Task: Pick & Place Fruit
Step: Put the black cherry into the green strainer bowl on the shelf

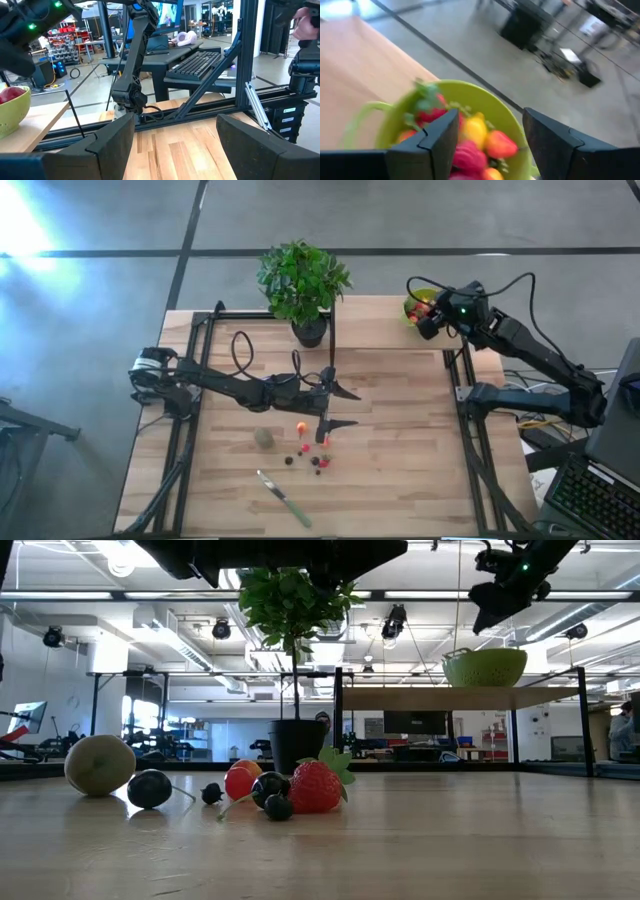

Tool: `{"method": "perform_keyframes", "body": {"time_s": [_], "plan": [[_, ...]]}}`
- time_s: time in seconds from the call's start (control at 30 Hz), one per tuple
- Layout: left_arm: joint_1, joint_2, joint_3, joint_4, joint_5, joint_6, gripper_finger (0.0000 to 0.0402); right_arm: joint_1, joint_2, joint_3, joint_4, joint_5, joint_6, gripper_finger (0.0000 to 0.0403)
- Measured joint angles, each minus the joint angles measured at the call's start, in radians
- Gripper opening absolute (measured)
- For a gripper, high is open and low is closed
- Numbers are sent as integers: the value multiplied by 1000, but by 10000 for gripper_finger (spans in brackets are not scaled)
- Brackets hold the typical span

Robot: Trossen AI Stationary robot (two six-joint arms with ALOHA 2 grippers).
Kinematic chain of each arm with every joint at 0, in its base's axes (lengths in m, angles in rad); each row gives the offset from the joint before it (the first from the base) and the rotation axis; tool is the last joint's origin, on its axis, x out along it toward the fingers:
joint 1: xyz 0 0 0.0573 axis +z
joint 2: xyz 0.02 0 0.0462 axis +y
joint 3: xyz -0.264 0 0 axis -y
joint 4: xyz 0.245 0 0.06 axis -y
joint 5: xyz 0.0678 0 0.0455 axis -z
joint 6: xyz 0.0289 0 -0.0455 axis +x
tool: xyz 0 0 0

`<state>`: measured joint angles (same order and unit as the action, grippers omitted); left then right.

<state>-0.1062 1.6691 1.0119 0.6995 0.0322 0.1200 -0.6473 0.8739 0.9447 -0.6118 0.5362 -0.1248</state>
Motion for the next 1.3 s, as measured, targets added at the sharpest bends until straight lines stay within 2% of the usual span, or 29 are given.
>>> {"method": "perform_keyframes", "body": {"time_s": [0.17,0.33,0.6,0.73,0.9,1.03,1.2,1.3], "plan": [[0,0,0,0,0,0,288,54,-43,0,42,-109,-4,203],[0,0,0,1,0,0,288,172,-81,0,104,-172,34,181],[-2,0,2,7,0,-20,288,486,-79,0,130,-166,48,150],[-1,0,2,-17,1,-82,288,676,-45,-12,129,-71,63,138],[-1,-46,3,-227,-12,-69,288,903,15,-34,118,104,91,124],[-1,-112,5,-415,-66,-99,288,1041,61,-62,116,214,142,113],[-5,-191,3,-695,-123,-105,288,1146,105,-121,115,256,253,98],[-5,-225,2,-854,-174,-174,288,1175,125,-161,119,260,345,88]]}}
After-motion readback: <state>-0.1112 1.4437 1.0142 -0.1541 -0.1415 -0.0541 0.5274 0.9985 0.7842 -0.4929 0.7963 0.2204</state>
